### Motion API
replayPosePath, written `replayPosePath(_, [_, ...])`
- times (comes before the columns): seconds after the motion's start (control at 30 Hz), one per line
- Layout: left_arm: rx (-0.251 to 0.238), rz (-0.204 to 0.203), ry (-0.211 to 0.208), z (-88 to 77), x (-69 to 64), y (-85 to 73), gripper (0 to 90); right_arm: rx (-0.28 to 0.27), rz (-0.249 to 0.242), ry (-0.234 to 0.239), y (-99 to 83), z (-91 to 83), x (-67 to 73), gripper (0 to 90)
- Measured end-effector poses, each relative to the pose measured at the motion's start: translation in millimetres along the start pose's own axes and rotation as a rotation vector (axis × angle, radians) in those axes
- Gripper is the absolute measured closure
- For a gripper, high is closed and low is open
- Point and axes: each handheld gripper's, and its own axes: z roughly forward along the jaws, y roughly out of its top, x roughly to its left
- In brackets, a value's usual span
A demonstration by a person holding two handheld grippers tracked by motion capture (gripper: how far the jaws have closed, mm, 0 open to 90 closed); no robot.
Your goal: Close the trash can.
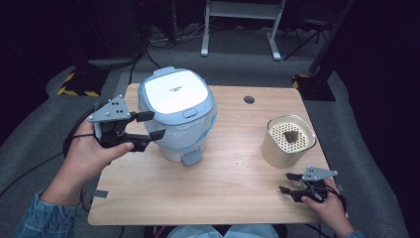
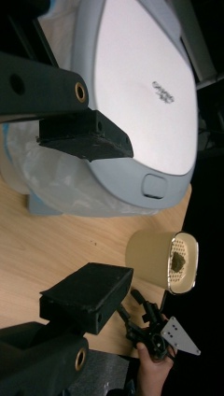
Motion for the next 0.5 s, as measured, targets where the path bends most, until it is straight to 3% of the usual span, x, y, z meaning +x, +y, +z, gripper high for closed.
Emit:
replayPosePath(0.03, [0.016, -0.011, 0.002, -0.2, -1.2, -10.0, 37.1, 0.001, 0.0, -0.002, 0.5, 0.6, 0.0, 36.3])
replayPosePath(0.37, [0.004, -0.06, 0.037, -6.6, -6.9, -52.9, 36.9, 0.0, 0.001, -0.001, 0.8, 1.0, -0.4, 35.9])
replayPosePath(0.4, [-0.002, -0.079, 0.048, -6.0, -9.5, -66.0, 36.9, 0.0, 0.0, 0.0, 0.9, 1.2, -0.5, 35.8])
replayPosePath(0.43, [-0.002, -0.079, 0.048, -6.0, -9.5, -66.0, 36.8, 0.0, -0.001, 0.0, 1.0, 1.3, -0.6, 35.7])
replayPosePath(0.5, [-0.007, -0.101, 0.051, -2.2, -11.4, -83.9, 36.5, 0.001, -0.001, 0.001, 1.1, 1.4, -0.8, 35.6])
